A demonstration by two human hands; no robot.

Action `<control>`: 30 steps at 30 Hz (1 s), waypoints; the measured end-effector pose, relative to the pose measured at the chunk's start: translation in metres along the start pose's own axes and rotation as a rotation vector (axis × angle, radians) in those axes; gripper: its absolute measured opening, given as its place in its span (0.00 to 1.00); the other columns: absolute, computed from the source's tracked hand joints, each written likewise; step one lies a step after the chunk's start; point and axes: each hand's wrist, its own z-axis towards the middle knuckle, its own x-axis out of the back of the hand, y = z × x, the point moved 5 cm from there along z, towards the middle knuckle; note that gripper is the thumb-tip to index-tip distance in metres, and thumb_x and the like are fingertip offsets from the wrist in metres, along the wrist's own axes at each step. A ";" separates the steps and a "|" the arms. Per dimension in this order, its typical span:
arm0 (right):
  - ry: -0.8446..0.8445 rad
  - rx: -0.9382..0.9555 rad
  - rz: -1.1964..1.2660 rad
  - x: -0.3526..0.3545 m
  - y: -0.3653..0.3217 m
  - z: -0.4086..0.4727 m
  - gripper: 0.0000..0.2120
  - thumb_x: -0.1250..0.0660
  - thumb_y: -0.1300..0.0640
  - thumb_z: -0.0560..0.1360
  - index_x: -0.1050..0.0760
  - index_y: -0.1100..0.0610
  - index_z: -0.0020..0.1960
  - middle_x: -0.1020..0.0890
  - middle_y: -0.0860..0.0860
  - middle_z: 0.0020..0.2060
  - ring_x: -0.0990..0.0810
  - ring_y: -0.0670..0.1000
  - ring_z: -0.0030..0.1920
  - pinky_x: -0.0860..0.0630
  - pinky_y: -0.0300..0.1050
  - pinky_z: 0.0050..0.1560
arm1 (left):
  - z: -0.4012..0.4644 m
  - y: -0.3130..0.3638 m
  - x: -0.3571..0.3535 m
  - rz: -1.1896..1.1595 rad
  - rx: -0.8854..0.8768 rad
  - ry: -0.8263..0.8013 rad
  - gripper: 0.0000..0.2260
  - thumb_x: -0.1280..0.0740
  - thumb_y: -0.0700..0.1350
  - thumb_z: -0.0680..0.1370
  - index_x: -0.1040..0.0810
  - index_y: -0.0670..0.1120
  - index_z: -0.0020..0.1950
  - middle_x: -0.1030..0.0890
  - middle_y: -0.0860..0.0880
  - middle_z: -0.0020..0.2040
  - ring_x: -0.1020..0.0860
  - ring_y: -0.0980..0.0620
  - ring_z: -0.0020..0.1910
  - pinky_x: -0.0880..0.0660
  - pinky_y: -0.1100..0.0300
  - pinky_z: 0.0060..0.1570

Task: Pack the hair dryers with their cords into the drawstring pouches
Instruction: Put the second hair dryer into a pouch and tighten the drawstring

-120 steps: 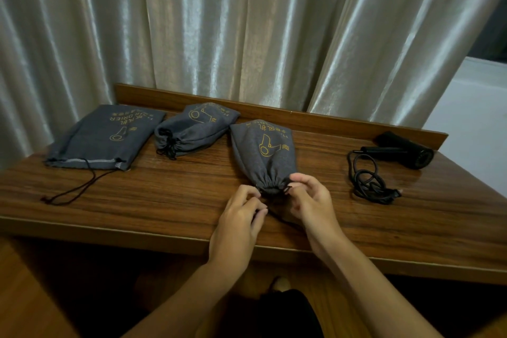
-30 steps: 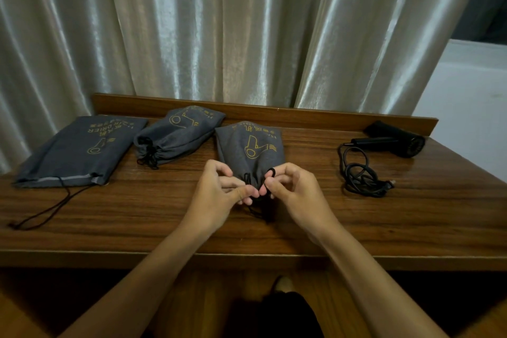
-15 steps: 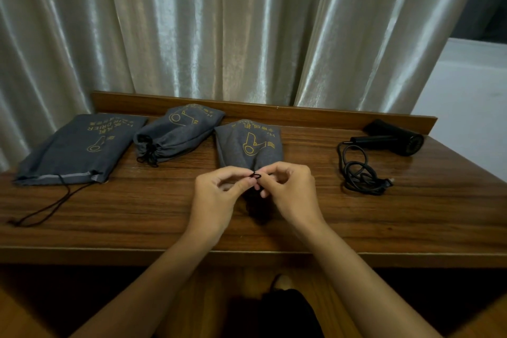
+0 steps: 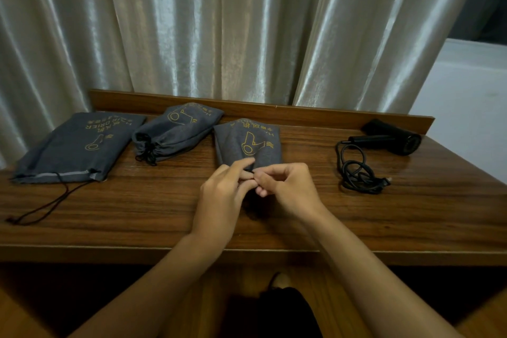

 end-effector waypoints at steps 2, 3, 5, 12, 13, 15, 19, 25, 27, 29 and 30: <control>0.003 -0.036 0.053 0.003 0.002 0.002 0.06 0.33 0.66 0.78 0.17 0.59 0.48 0.17 0.51 0.30 0.21 0.43 0.30 0.25 0.32 0.36 | 0.000 -0.004 0.003 -0.077 0.025 -0.002 0.14 0.27 0.36 0.73 0.20 0.42 0.58 0.16 0.50 0.46 0.19 0.57 0.48 0.27 0.71 0.51; -0.005 -0.046 0.071 0.004 0.002 0.003 0.06 0.33 0.67 0.77 0.17 0.60 0.48 0.17 0.51 0.29 0.21 0.43 0.30 0.25 0.32 0.35 | 0.000 -0.007 0.003 -0.123 0.058 -0.007 0.13 0.27 0.35 0.73 0.19 0.42 0.56 0.16 0.50 0.46 0.19 0.59 0.48 0.26 0.71 0.51; -0.032 -0.055 0.073 0.003 0.002 0.005 0.06 0.32 0.67 0.77 0.17 0.60 0.48 0.17 0.51 0.30 0.22 0.43 0.29 0.25 0.32 0.35 | -0.001 -0.015 0.004 -0.245 0.183 -0.018 0.11 0.26 0.35 0.72 0.20 0.41 0.53 0.16 0.51 0.44 0.18 0.60 0.45 0.23 0.68 0.47; -0.102 -0.058 0.064 0.006 -0.002 0.008 0.06 0.31 0.67 0.76 0.17 0.59 0.48 0.16 0.53 0.32 0.20 0.44 0.31 0.24 0.33 0.34 | 0.007 -0.034 -0.005 -0.589 0.474 -0.247 0.12 0.28 0.36 0.74 0.18 0.42 0.57 0.16 0.45 0.44 0.20 0.57 0.42 0.24 0.69 0.43; -0.098 -0.056 0.065 0.006 -0.003 0.008 0.06 0.31 0.67 0.76 0.17 0.59 0.48 0.16 0.53 0.32 0.20 0.44 0.31 0.24 0.33 0.34 | 0.008 -0.034 -0.004 -0.575 0.458 -0.236 0.10 0.28 0.35 0.74 0.17 0.42 0.54 0.17 0.45 0.43 0.20 0.57 0.41 0.24 0.68 0.42; -0.071 -0.062 0.077 0.005 -0.004 0.009 0.05 0.30 0.67 0.75 0.20 0.62 0.50 0.16 0.54 0.31 0.20 0.45 0.30 0.25 0.34 0.32 | 0.010 -0.033 -0.001 -0.537 0.426 -0.170 0.06 0.27 0.35 0.73 0.17 0.41 0.49 0.18 0.45 0.41 0.21 0.58 0.38 0.24 0.66 0.40; -0.034 -0.098 0.054 0.004 -0.006 0.010 0.04 0.30 0.68 0.75 0.22 0.65 0.49 0.17 0.53 0.30 0.21 0.45 0.28 0.27 0.33 0.28 | 0.012 -0.021 0.006 -0.293 0.151 -0.077 0.05 0.26 0.36 0.72 0.18 0.43 0.45 0.22 0.49 0.42 0.23 0.55 0.39 0.25 0.62 0.40; -0.023 -0.158 0.005 0.003 -0.010 0.012 0.02 0.30 0.68 0.75 0.20 0.64 0.44 0.18 0.53 0.29 0.22 0.45 0.29 0.26 0.33 0.30 | 0.001 0.001 0.008 0.179 -0.376 -0.086 0.02 0.28 0.38 0.75 0.19 0.41 0.44 0.22 0.47 0.40 0.25 0.49 0.38 0.26 0.56 0.40; -0.007 -0.182 -0.003 0.002 -0.011 0.012 0.02 0.29 0.67 0.75 0.19 0.63 0.44 0.18 0.54 0.29 0.22 0.46 0.30 0.25 0.33 0.30 | -0.002 0.001 0.007 0.249 -0.427 -0.081 0.02 0.28 0.39 0.75 0.18 0.41 0.44 0.22 0.47 0.40 0.25 0.48 0.37 0.26 0.54 0.38; 0.009 -0.200 -0.007 0.001 -0.011 0.013 0.02 0.29 0.66 0.75 0.19 0.63 0.44 0.18 0.54 0.29 0.22 0.47 0.30 0.25 0.33 0.31 | -0.004 0.001 0.006 0.284 -0.454 -0.075 0.04 0.30 0.40 0.77 0.17 0.41 0.45 0.21 0.47 0.40 0.24 0.48 0.37 0.25 0.53 0.36; 0.017 -0.207 -0.002 0.001 -0.011 0.013 0.02 0.29 0.66 0.75 0.19 0.63 0.44 0.18 0.54 0.29 0.22 0.47 0.30 0.25 0.33 0.30 | -0.006 0.000 0.005 0.283 -0.458 -0.070 0.05 0.31 0.41 0.78 0.17 0.41 0.47 0.20 0.46 0.40 0.24 0.48 0.37 0.24 0.53 0.37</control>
